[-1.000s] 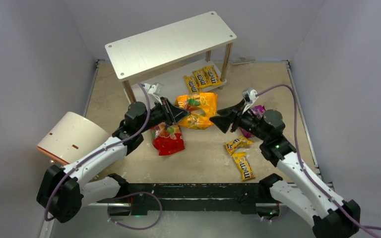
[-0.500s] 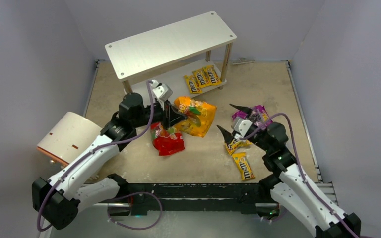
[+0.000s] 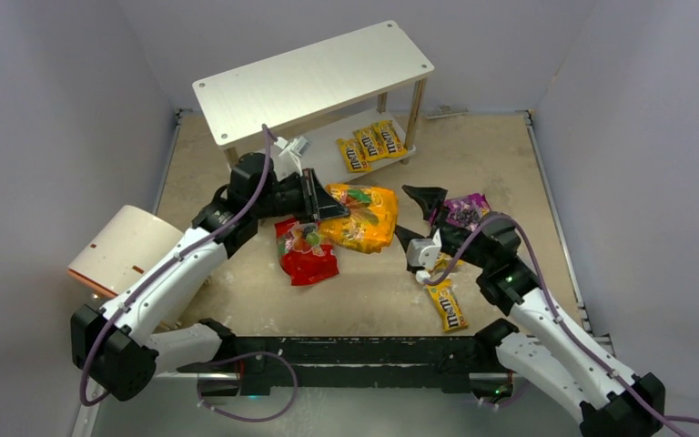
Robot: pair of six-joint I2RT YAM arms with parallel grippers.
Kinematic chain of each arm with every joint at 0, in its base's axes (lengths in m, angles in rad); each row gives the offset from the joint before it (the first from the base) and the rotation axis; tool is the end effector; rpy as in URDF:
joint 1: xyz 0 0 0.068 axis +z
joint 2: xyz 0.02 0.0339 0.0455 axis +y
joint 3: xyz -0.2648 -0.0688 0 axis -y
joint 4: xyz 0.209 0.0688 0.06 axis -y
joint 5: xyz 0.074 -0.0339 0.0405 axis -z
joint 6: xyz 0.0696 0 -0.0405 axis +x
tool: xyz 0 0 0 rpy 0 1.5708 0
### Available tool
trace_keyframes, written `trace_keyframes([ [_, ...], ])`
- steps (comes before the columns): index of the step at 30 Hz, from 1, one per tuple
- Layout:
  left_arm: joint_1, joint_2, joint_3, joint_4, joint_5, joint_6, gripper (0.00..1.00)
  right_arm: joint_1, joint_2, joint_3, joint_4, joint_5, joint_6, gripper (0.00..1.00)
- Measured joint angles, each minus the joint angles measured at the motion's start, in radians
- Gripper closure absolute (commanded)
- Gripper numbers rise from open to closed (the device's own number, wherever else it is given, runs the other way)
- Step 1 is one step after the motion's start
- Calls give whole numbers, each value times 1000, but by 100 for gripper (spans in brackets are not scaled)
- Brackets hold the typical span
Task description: Place and organize the candy bags onto the shelf
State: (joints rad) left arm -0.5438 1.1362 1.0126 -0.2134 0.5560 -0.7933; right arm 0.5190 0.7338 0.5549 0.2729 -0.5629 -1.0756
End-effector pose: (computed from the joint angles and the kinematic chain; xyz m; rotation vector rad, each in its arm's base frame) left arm 0.1940 -0.1602 0.3434 0.1593 2.1207 -1.3831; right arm 0.1309 0.1175 0.3252 -1.3325 0.6700 -0.0339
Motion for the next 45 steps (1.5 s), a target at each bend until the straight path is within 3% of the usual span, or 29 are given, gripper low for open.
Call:
trace_keyframes([
  [13,61,43,1,44,61,-301,100,3,108,3,-94,-53,-53,1],
  [30,66,35,-58,158,147,-455,100,23,179,-53,280,-217,100,1],
  [33,66,34,-69,179,156,-472,100,35,192,-58,314,-219,118,9],
  [37,71,34,-78,198,159,-483,100,39,204,-58,330,-216,136,34],
  [40,72,34,-78,206,165,-486,100,42,207,-58,339,-211,151,45],
  [42,73,34,-78,204,172,-477,86,43,201,-58,339,-200,154,63],
  [45,86,45,-55,119,174,-413,59,47,185,-62,321,-174,148,77],
])
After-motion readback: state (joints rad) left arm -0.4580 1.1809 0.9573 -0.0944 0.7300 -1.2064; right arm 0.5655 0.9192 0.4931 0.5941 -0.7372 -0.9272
